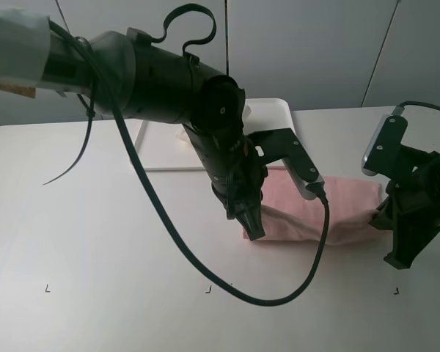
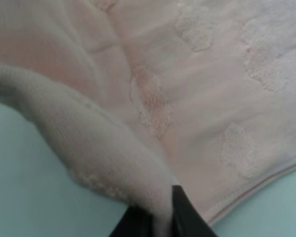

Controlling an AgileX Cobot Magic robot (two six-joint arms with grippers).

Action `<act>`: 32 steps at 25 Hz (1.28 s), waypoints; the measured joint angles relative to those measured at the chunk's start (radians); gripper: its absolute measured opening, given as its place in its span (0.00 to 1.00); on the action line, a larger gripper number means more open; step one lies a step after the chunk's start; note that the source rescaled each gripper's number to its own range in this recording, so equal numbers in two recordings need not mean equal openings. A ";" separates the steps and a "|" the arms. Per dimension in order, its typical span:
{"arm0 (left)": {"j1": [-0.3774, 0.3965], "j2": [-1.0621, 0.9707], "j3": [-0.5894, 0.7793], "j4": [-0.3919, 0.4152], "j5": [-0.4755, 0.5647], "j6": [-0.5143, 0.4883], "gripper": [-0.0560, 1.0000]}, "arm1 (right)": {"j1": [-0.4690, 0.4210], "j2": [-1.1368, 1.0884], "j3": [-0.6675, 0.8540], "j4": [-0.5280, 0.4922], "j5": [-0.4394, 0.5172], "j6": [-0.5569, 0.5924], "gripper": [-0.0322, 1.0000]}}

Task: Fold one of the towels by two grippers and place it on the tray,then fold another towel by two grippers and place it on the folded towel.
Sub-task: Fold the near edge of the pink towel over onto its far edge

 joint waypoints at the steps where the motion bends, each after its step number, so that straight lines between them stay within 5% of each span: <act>1: 0.009 -0.005 0.000 0.000 -0.013 -0.009 0.05 | 0.000 -0.002 -0.009 0.000 0.005 0.019 0.04; 21: 0.058 0.018 0.000 0.081 -0.250 -0.150 0.05 | -0.002 0.096 -0.017 -0.056 -0.223 0.320 0.04; 28: 0.058 0.050 0.000 0.249 -0.306 -0.293 0.06 | -0.110 0.161 -0.019 -0.056 -0.314 0.414 0.04; 32: 0.062 0.053 0.000 0.266 -0.368 -0.314 0.12 | -0.142 0.166 -0.019 -0.056 -0.328 0.424 0.04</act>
